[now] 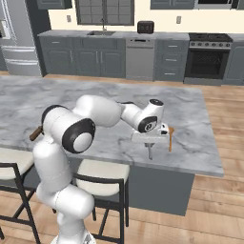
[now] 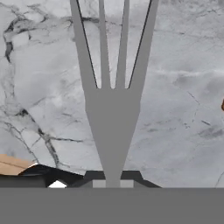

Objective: Pick up the metallic utensils from the counter and place them in the open drawer. Make sure not to pick up any wooden utensils.

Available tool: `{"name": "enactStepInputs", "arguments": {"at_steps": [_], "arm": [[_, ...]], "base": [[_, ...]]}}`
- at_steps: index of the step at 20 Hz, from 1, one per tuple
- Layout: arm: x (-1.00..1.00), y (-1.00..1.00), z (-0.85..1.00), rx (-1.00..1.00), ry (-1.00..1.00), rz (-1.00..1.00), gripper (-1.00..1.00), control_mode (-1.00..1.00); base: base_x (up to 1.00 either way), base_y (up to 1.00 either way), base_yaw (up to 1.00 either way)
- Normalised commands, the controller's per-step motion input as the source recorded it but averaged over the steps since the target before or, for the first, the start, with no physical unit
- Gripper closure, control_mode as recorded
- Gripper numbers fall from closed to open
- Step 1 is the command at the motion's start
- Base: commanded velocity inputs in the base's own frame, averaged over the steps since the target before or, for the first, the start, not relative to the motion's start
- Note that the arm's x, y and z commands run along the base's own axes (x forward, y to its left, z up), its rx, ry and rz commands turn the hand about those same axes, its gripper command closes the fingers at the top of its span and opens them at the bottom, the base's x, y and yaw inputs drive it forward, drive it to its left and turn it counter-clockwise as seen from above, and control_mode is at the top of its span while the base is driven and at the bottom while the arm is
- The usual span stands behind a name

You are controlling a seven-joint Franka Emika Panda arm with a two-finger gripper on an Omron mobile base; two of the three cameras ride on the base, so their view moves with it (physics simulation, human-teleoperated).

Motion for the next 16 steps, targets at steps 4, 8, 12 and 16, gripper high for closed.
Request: {"name": "enactStepInputs", "arguments": {"at_steps": [4,8,12,16], "arm": [[-0.44,0.28,0.58,0.00,0.00,0.31,1.00,-1.00],[-0.28,0.47,0.43,0.00,0.00,0.40,1.00,-1.00],[-0.33,0.48,0.38,0.00,0.00,0.40,1.00,-1.00],[-0.33,0.49,0.19,0.00,0.00,0.39,1.00,-1.00]], "base": [[0.00,0.00,0.00],[0.00,0.00,0.00],[0.00,0.00,0.00],[0.00,0.00,0.00]]}}
